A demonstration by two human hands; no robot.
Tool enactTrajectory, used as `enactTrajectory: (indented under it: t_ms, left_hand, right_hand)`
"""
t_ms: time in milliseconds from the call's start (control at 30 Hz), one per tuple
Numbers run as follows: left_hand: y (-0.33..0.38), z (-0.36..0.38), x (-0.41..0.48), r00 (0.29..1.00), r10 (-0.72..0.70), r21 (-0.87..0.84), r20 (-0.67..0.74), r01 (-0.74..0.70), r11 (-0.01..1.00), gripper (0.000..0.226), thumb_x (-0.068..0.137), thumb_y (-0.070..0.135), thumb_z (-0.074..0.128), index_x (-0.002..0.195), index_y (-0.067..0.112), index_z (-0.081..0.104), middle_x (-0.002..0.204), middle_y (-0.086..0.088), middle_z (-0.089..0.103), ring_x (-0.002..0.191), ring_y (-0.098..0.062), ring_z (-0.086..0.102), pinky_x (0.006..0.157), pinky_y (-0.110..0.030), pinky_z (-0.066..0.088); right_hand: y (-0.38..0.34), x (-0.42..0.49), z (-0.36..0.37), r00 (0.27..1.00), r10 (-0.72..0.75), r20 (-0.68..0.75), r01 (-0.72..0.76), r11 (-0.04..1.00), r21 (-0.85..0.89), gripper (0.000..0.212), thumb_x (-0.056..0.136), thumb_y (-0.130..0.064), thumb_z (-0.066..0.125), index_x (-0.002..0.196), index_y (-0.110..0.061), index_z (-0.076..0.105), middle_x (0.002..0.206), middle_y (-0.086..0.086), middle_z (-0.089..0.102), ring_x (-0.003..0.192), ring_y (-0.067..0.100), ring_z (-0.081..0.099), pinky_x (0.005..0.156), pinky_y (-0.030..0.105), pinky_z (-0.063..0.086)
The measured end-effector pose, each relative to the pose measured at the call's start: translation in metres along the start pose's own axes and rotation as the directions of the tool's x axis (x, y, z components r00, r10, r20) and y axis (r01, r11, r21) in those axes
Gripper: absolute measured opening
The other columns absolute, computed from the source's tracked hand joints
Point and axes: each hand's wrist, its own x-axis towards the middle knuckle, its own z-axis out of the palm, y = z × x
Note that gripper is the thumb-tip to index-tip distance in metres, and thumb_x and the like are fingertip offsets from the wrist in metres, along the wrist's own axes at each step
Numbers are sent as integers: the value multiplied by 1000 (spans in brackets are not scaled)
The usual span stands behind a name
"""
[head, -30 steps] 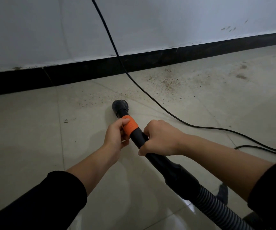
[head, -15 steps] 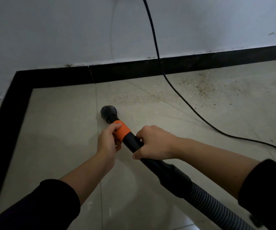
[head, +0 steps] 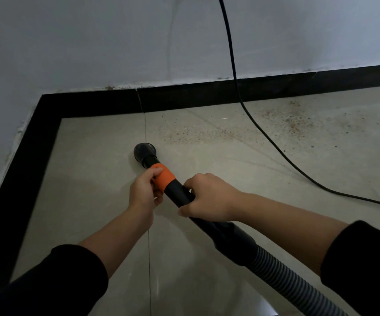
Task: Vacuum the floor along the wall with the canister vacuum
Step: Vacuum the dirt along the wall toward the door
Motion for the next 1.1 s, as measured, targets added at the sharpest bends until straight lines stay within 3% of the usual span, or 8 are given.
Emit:
enactTrajectory:
  t_ms: [533, 867, 1100]
  left_hand:
    - [2, 35, 8, 997, -24, -20, 78, 25, 999, 9, 85, 28, 62, 89, 20, 61, 95, -5, 58, 73, -16, 49, 67, -29, 42]
    - [-6, 35, 8, 999, 8, -17, 36, -7, 1000, 11, 83, 29, 64, 81, 19, 61, 87, -8, 53, 72, -18, 47, 67, -33, 39]
    - [-2, 37, 22, 998, 8, -38, 61, -5, 999, 12, 88, 28, 60, 95, 18, 60, 102, -8, 58, 76, -18, 53, 68, -32, 45]
  right_hand:
    - [25, -3, -9, 988, 38, -148, -44, 998, -36, 24, 74, -35, 68, 83, -14, 62, 73, 5, 61, 69, 25, 61, 61, 35, 51]
    - [25, -7, -11, 994, 19, -110, -20, 1000, -10, 23, 76, -33, 70, 82, -13, 62, 70, 6, 62, 66, 23, 61, 58, 33, 48]
    - [26, 1, -11, 990, 36, -136, -38, 999, -11, 23, 75, -36, 69, 84, -16, 61, 72, 3, 61, 67, 23, 61, 61, 34, 51]
